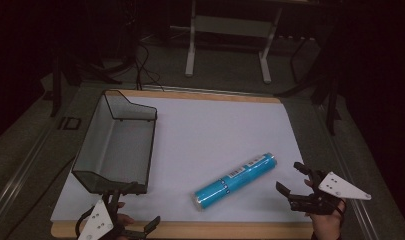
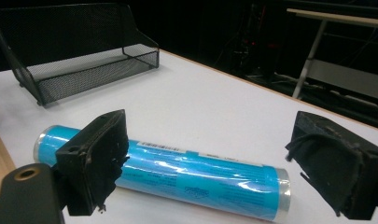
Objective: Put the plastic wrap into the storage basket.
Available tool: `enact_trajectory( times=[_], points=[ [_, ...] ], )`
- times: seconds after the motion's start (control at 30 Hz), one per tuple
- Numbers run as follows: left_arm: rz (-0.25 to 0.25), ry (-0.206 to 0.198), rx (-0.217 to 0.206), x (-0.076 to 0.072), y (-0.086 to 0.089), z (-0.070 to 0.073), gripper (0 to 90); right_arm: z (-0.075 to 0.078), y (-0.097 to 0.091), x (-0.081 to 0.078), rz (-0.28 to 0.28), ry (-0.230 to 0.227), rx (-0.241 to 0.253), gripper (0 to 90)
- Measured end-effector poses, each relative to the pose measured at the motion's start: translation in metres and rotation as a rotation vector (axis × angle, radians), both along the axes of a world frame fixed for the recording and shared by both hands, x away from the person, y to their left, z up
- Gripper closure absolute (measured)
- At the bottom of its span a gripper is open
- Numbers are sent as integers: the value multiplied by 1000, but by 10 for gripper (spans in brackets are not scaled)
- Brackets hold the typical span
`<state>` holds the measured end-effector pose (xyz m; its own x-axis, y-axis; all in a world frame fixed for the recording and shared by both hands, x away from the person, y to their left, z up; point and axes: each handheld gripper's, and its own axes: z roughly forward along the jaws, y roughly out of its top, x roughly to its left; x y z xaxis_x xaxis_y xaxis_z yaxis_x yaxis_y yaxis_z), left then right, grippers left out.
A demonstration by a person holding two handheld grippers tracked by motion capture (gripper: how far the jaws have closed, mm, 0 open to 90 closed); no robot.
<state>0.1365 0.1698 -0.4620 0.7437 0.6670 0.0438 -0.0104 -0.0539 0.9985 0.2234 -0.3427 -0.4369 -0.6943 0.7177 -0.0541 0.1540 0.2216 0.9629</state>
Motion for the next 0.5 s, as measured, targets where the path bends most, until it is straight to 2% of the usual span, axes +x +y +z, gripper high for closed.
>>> enact_trajectory(
  times=[0.17, 0.27, 0.33, 0.37, 0.43, 0.47, 0.5],
  points=[
    [1, -4, 5, 0, -1, 0, 2, 2, 0, 0, 11, -18, -14, 111],
    [1, -6, -4, 0, 0, 0, 2, 3, -2, 2, 44, -15, -4, 113],
    [5, -5, 0, 0, 0, 0, 2, 4, -2, 3, 47, -23, -16, 116],
    [6, -4, 0, 0, 0, 0, 2, 4, -3, 6, 93, -8, -37, 133],
    [9, -4, 1, 0, 0, 0, 2, 3, -2, 7, 96, -2, -56, 133],
    [11, -3, 2, 0, 0, 0, 2, 0, -1, 10, 96, 17, -116, 130],
    [11, -2, 3, 1, 0, -1, 2, -2, -1, 11, 99, 22, -129, 131]
  ],
)
